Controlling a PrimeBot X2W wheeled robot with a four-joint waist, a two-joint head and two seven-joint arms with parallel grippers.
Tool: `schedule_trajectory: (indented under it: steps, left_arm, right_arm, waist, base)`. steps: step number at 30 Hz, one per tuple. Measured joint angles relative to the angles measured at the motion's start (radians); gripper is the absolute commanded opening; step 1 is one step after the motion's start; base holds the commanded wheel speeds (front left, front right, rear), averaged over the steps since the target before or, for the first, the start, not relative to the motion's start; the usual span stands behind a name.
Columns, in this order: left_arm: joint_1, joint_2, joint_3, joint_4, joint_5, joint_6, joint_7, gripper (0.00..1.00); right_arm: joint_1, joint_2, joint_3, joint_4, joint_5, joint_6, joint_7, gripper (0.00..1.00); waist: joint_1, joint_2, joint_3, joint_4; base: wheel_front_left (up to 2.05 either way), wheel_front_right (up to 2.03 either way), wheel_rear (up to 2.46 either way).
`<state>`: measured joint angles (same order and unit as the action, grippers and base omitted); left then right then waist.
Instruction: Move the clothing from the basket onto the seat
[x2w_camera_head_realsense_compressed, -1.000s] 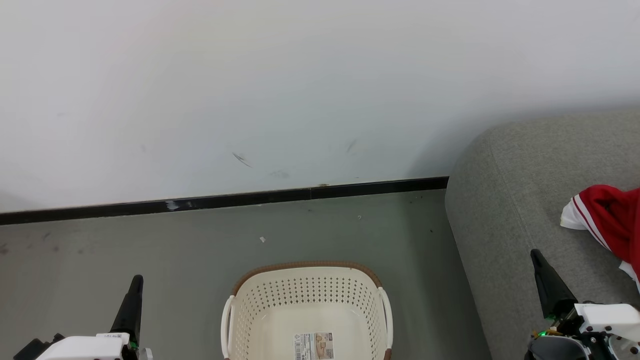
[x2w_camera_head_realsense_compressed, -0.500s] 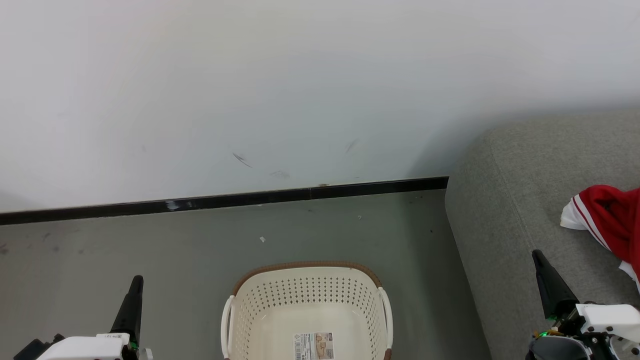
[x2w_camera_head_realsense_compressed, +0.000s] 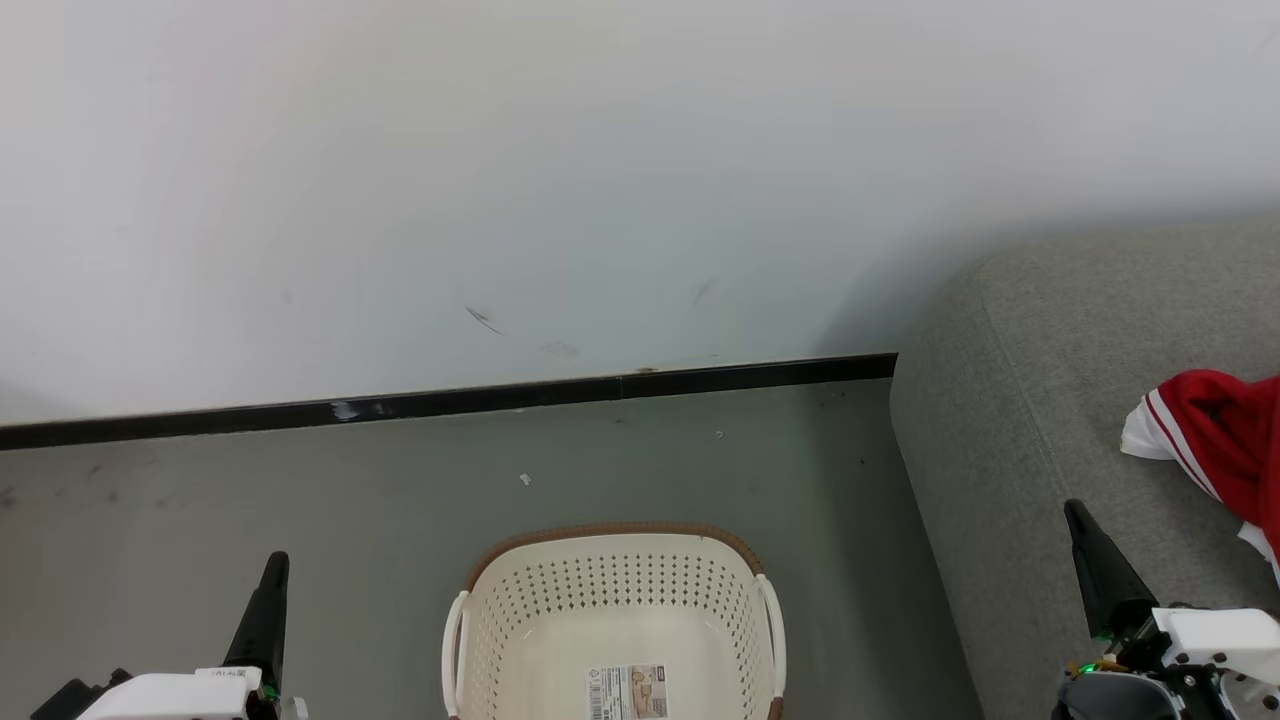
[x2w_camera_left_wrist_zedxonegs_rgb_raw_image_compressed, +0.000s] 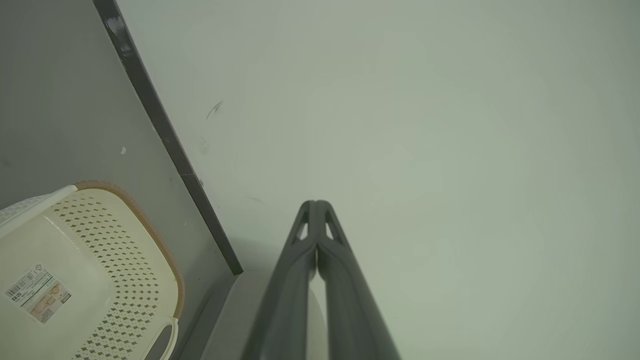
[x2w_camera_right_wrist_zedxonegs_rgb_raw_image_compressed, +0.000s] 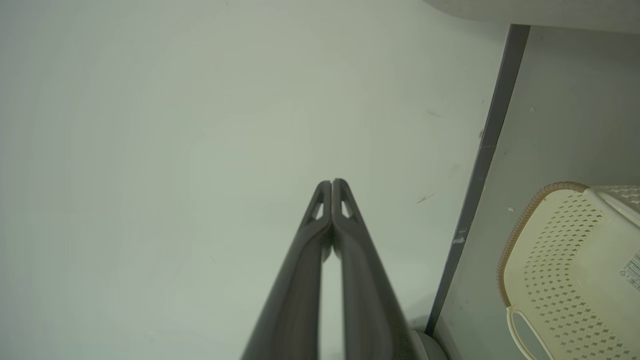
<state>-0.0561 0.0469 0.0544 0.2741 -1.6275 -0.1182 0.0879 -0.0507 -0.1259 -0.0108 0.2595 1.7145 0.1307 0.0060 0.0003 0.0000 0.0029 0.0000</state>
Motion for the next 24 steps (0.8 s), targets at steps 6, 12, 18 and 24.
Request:
schedule_trajectory:
  steps: [6, 12, 18, 24]
  left_arm:
    - [0.0, 0.0, 0.0, 0.001, 0.0, 0.0, 0.0, 0.0]
    - [0.0, 0.0, 0.001, 0.001, 0.0, 0.0, 0.0, 0.0]
    - [0.0, 0.0, 0.001, 0.002, 0.0, 0.0, 0.0, 0.0]
    - [0.0, 0.0, 0.001, 0.002, 0.0, 0.0, 0.0, 0.0]
  right_arm:
    - [0.0, 0.0, -0.001, 0.0, 0.0, 0.0, 0.0, 0.0]
    - [0.0, 0.001, -0.002, 0.001, 0.0, 0.0, 0.003, 0.0]
    - [0.0, 0.001, -0.002, 0.001, 0.0, 0.0, 0.003, 0.0]
    - [0.0, 0.002, -0.003, 0.001, 0.0, 0.0, 0.004, 0.0]
  waist:
    - [0.0, 0.0, 0.0, 0.0]
    - [-0.0001, 0.0, 0.0, 0.0]
    - [-0.0001, 0.0, 0.0, 0.0]
    - [0.0, 0.0, 0.0, 0.0]
  base:
    - [0.0, 0.0, 0.0]
    - [0.0, 0.0, 0.0]
    - [0.0, 0.0, 0.0]
    - [0.0, 0.0, 0.0]
